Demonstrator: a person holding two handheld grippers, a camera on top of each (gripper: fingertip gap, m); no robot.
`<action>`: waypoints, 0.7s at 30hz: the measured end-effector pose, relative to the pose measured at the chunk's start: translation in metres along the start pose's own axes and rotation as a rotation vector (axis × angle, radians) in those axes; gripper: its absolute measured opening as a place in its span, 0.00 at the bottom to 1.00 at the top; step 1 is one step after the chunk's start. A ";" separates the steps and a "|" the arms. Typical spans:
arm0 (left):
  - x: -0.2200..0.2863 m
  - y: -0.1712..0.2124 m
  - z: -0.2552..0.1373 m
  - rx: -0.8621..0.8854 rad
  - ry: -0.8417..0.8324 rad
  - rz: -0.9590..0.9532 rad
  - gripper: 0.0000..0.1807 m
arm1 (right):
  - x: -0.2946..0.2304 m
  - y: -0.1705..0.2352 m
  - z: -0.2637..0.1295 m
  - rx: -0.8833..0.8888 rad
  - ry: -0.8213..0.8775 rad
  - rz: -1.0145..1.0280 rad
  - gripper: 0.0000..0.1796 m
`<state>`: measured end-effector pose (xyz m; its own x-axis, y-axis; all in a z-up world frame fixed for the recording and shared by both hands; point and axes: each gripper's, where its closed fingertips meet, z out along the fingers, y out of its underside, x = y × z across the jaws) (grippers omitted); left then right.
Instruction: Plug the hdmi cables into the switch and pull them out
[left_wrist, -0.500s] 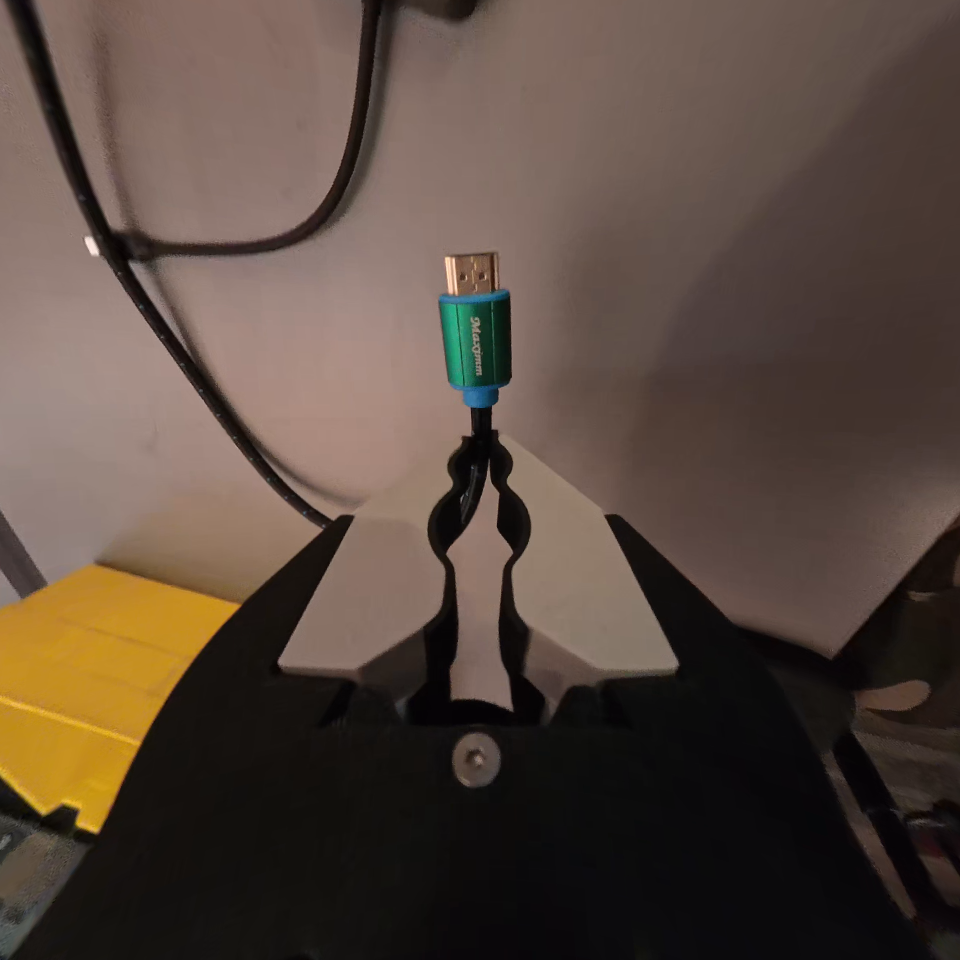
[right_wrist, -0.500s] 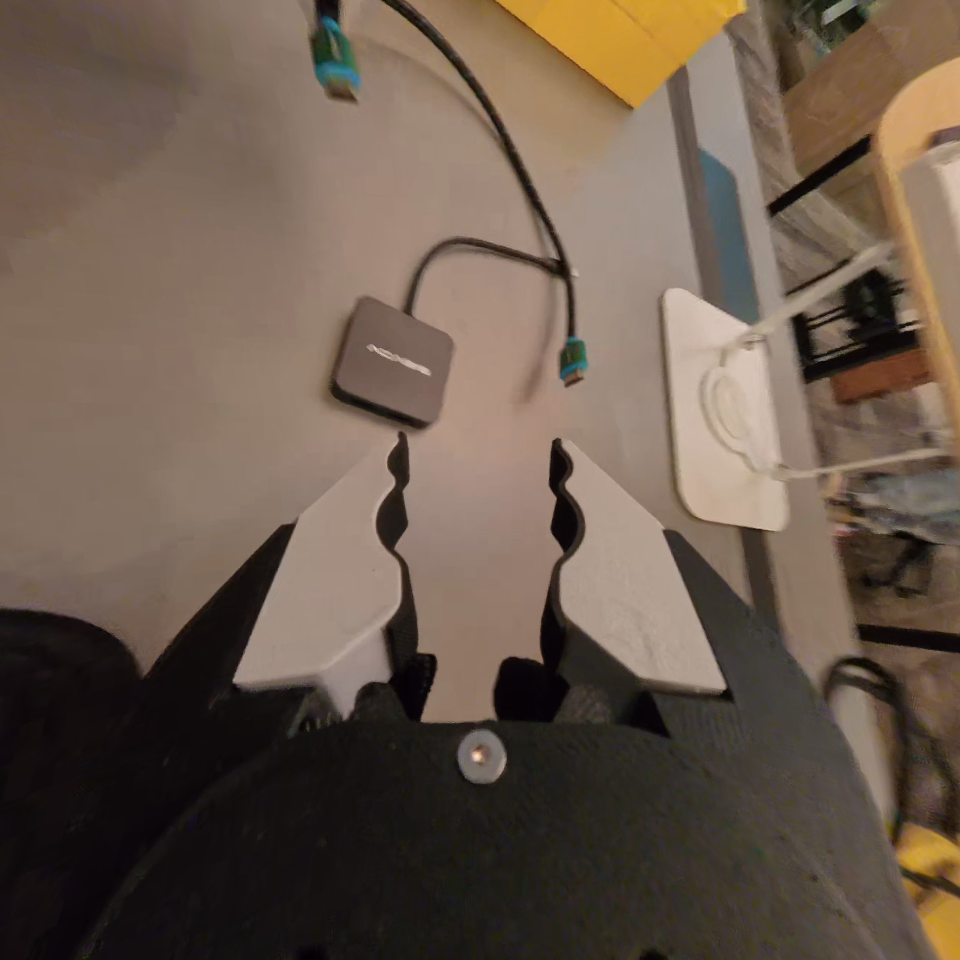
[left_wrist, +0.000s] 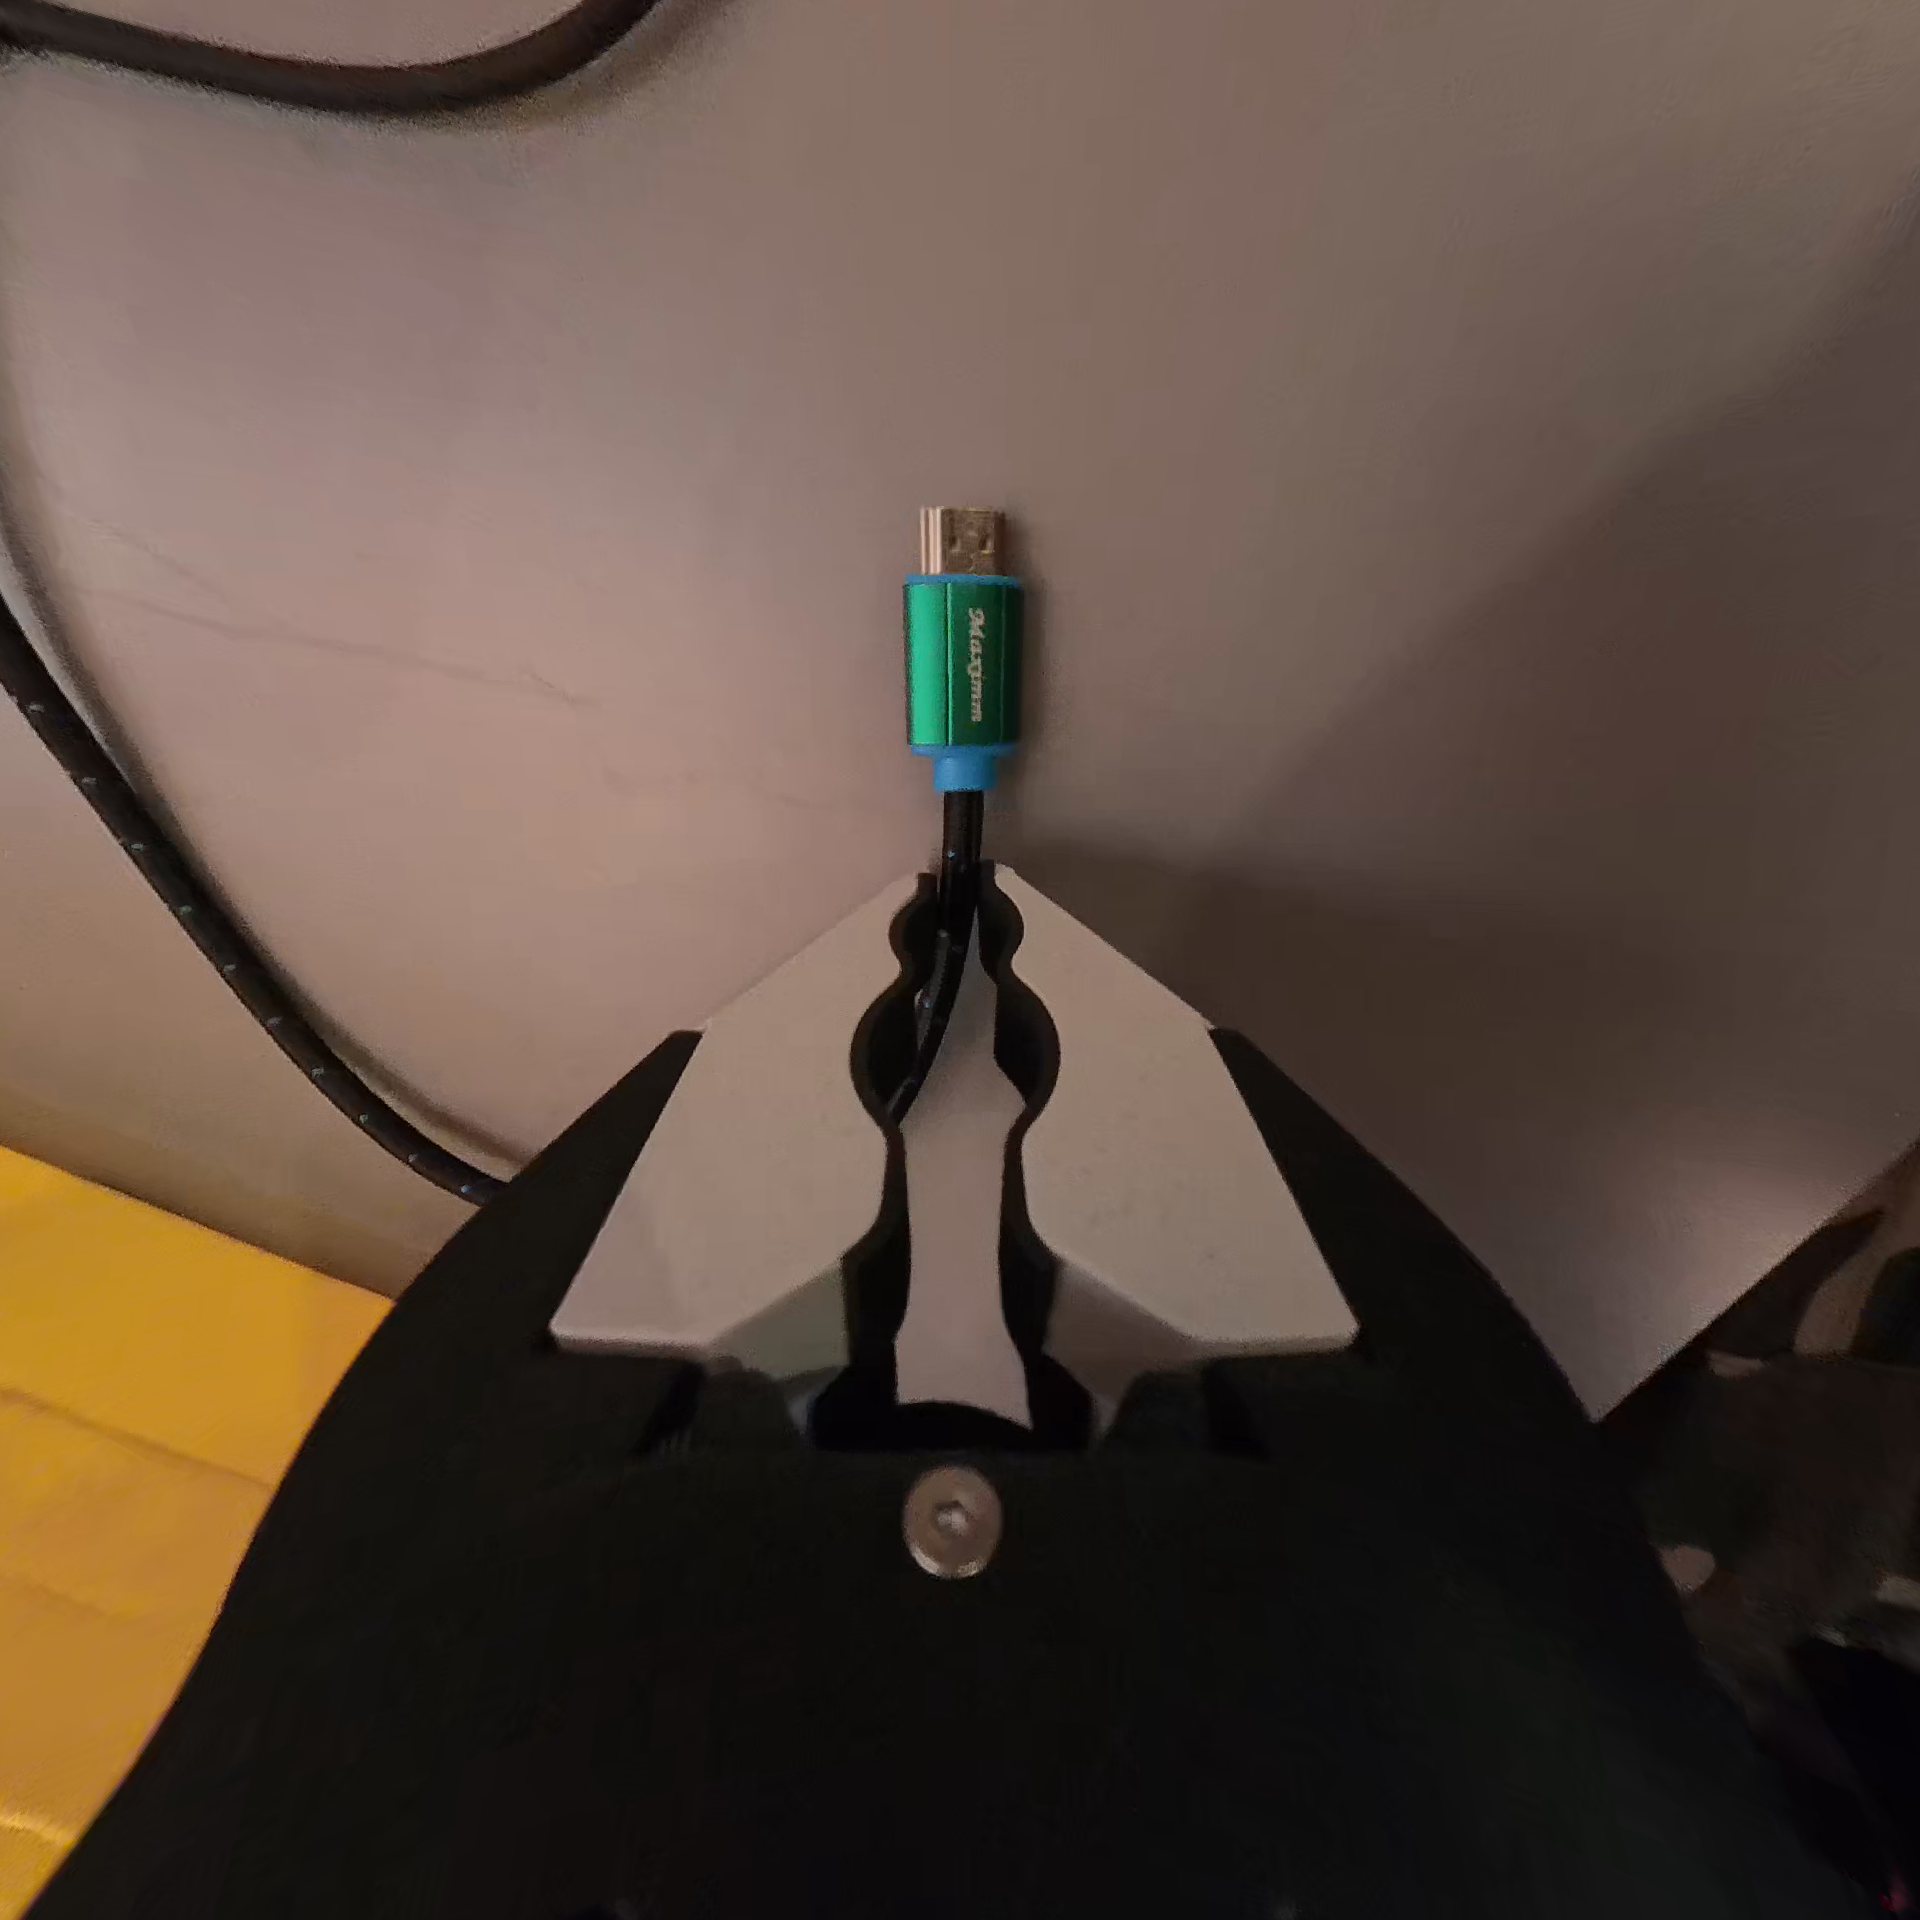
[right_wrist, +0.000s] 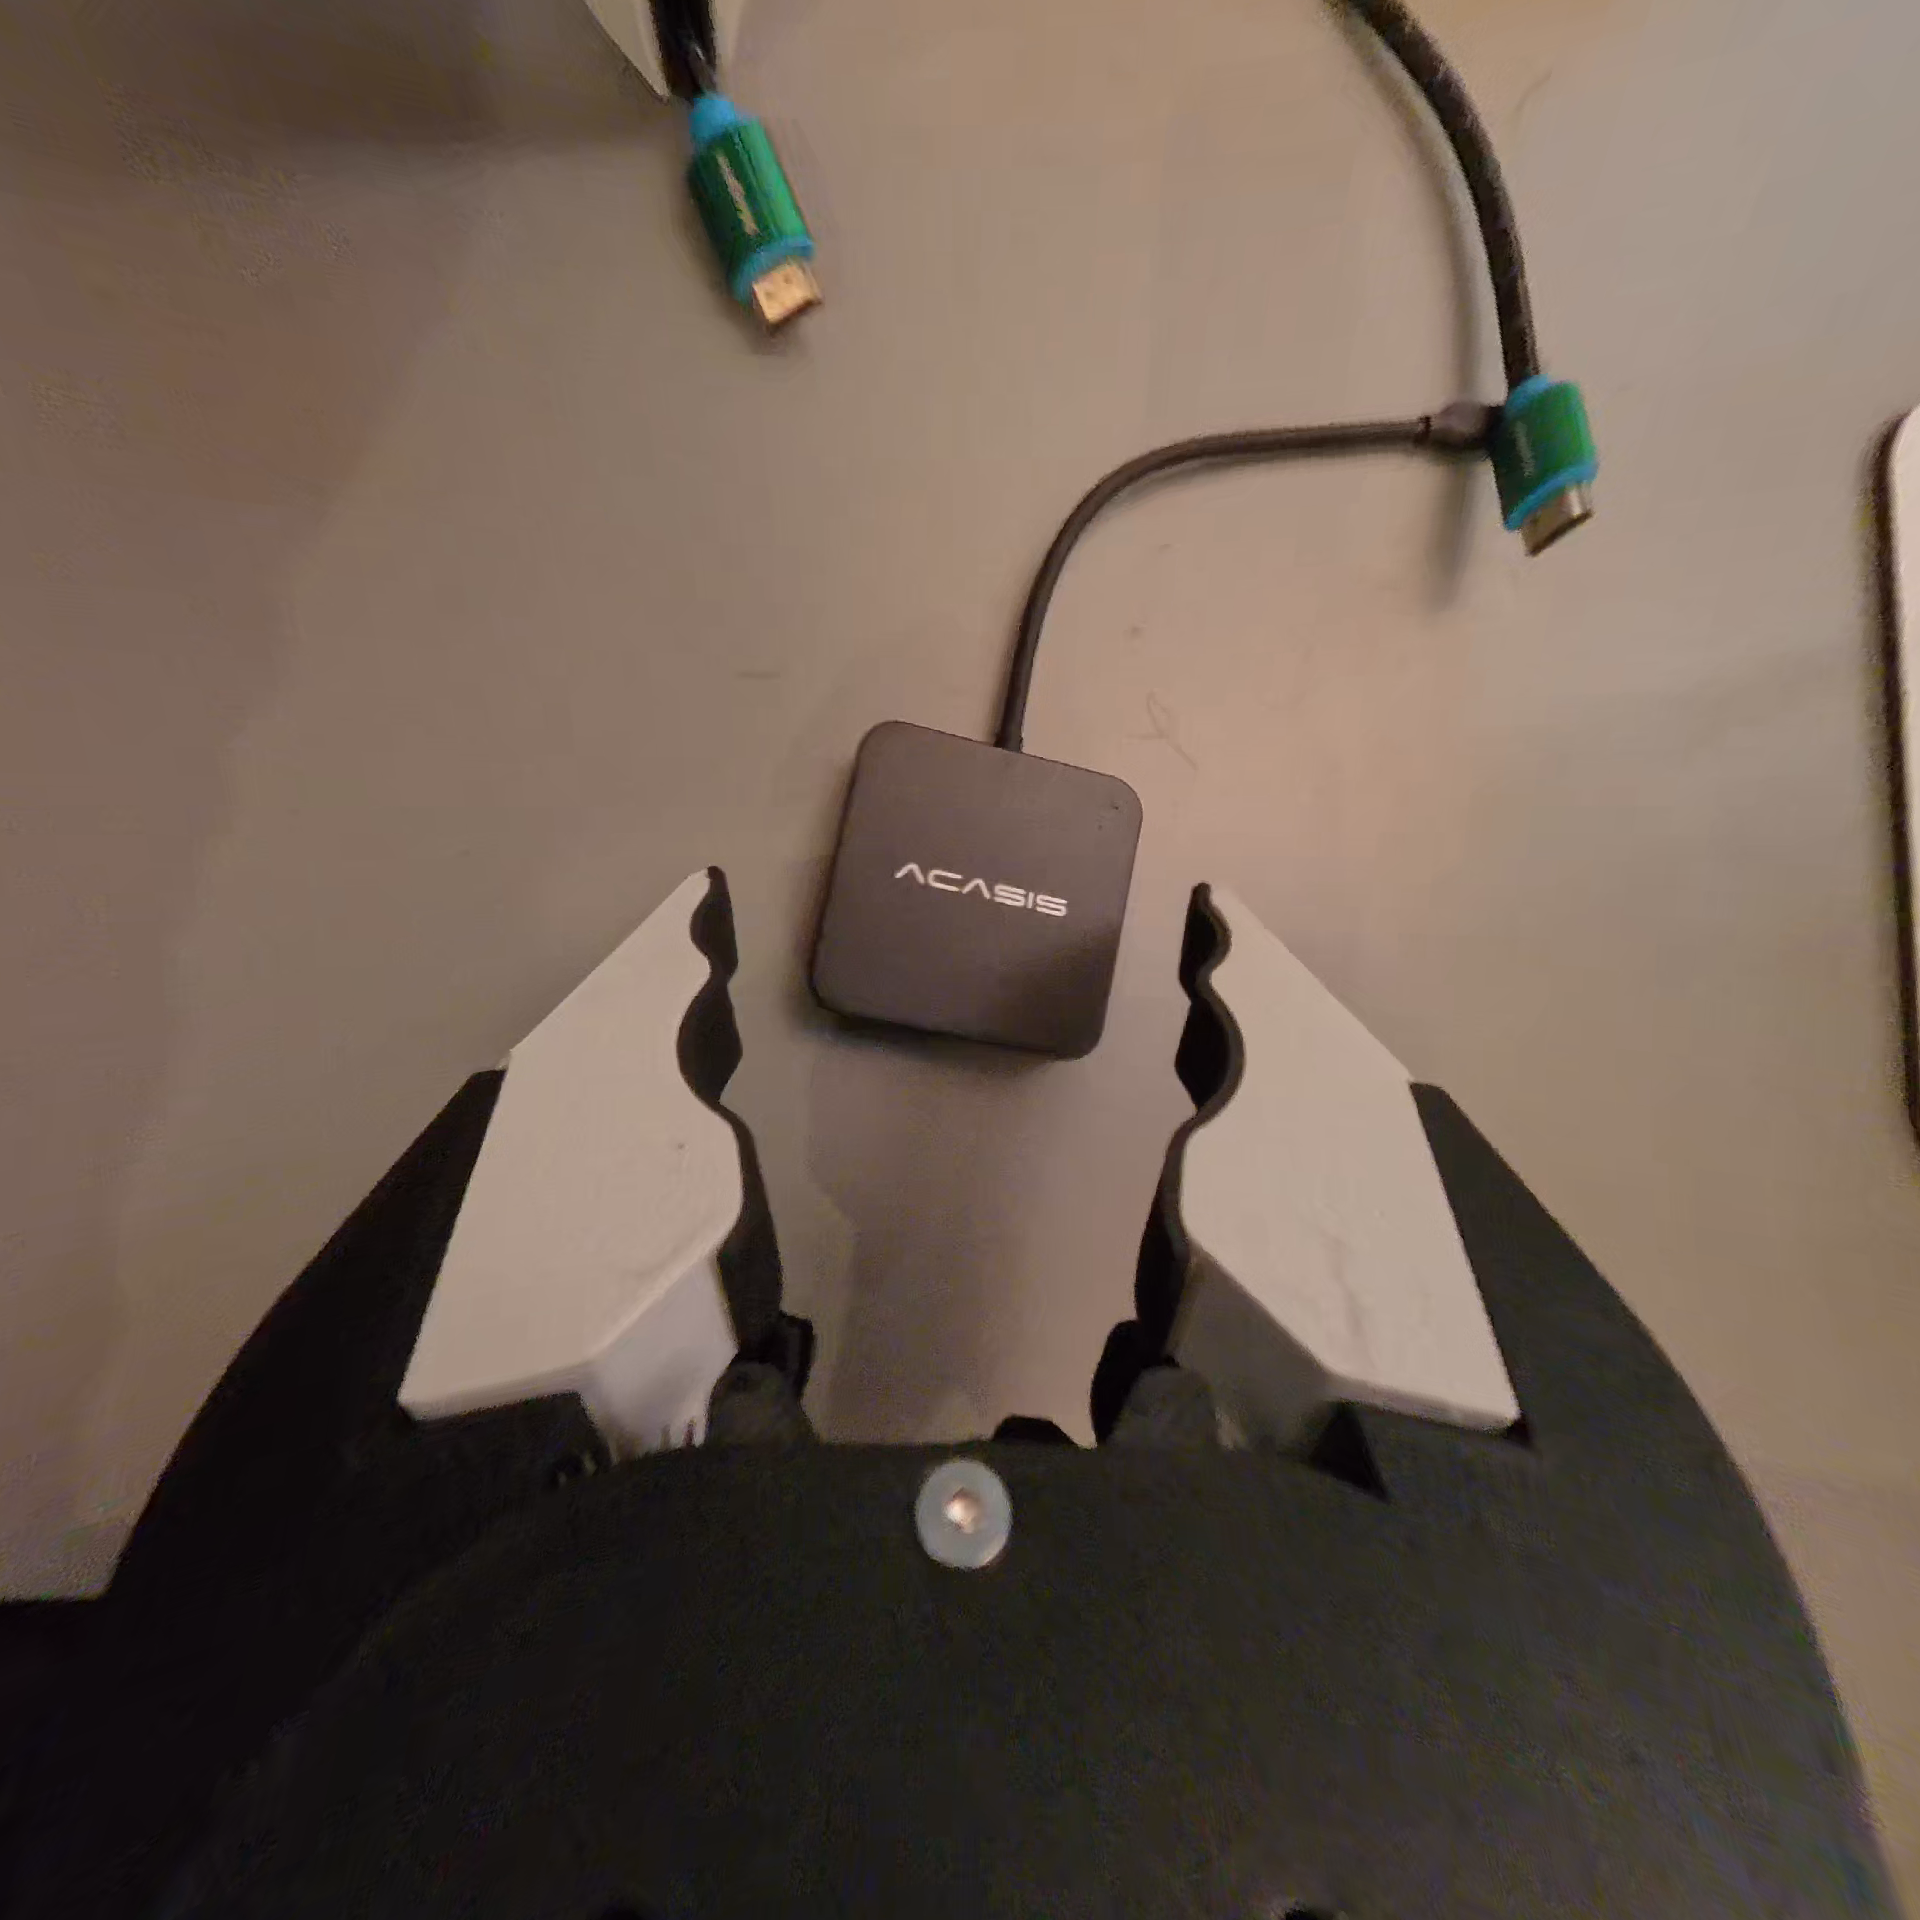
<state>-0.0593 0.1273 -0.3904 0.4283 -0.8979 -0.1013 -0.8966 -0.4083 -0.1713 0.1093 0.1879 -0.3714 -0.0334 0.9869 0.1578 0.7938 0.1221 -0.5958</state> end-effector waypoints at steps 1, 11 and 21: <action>0.001 0.000 0.000 0.008 0.008 -0.007 0.03 | 0.001 0.003 0.005 -0.022 0.000 0.006 0.47; -0.006 -0.011 -0.017 0.134 -0.032 -0.065 0.27 | 0.003 0.005 0.014 0.011 -0.052 0.105 0.35; -0.012 -0.088 -0.036 0.378 -0.279 0.118 0.38 | -0.002 -0.019 -0.013 0.316 -0.344 0.518 0.35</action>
<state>0.0109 0.1681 -0.3383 0.3861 -0.8354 -0.3912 -0.8594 -0.1717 -0.4816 0.1019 0.1826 -0.3500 0.0701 0.8973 -0.4357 0.5461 -0.4001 -0.7360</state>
